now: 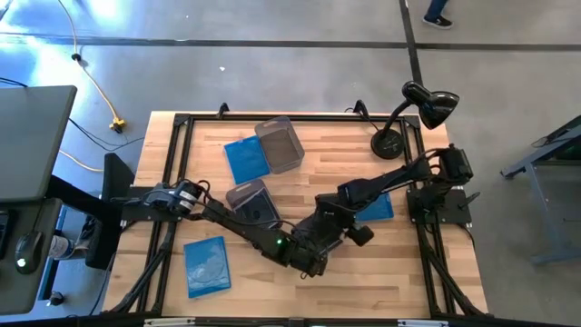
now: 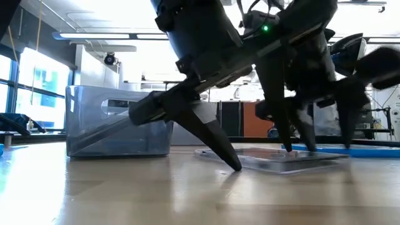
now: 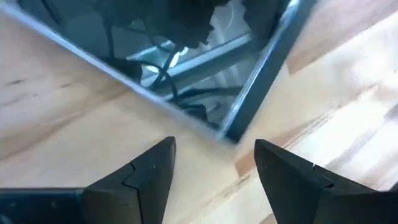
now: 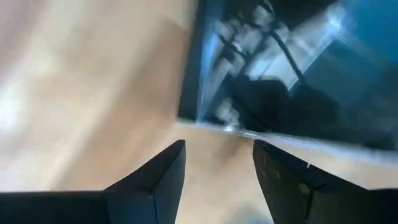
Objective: Pick & place jewel cases by type
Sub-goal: Put the black CD case into the bottom black bin
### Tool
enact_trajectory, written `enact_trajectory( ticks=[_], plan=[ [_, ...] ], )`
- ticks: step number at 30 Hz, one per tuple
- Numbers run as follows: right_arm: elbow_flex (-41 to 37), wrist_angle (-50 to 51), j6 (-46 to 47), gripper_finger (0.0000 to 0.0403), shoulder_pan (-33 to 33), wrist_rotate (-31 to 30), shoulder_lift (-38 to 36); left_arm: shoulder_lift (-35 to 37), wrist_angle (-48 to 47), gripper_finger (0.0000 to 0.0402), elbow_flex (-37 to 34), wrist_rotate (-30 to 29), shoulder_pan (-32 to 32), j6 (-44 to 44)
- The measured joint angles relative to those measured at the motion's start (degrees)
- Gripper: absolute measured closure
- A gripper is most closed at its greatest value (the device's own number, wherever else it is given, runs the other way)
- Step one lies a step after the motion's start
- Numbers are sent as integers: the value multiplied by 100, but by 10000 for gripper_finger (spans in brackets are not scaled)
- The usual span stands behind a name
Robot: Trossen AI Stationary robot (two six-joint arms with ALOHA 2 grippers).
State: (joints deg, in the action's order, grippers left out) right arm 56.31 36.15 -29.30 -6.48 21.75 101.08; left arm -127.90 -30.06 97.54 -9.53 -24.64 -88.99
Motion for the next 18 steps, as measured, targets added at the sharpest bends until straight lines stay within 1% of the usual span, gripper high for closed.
enact_trajectory(
  ticks=[1,2,3,4,7,10,14,16,18],
  plan=[
    [0,-52,-49,218,-33,209,0,2,-8,181,0,49,0,1],
    [2,-134,-86,218,-81,285,0,2,-21,181,1,116,-1,20],
    [2,-227,-96,218,-140,223,0,6,-33,181,2,211,-6,58],
    [2,-335,-95,218,-206,29,0,25,-56,181,2,332,-8,116],
    [4,-576,102,218,-407,-893,-11,46,-170,181,2,584,-32,208],
    [4,-468,624,218,-577,-1631,-15,46,-249,181,2,602,-48,291],
    [5,-114,1454,219,-726,-2244,-20,50,-353,181,7,633,-53,299],
    [11,21,1527,218,-763,-2431,-24,50,-365,181,7,576,-55,154],
    [6,-14,1401,218,-759,-2423,-24,50,-338,181,5,282,-70,-109]
  ],
)
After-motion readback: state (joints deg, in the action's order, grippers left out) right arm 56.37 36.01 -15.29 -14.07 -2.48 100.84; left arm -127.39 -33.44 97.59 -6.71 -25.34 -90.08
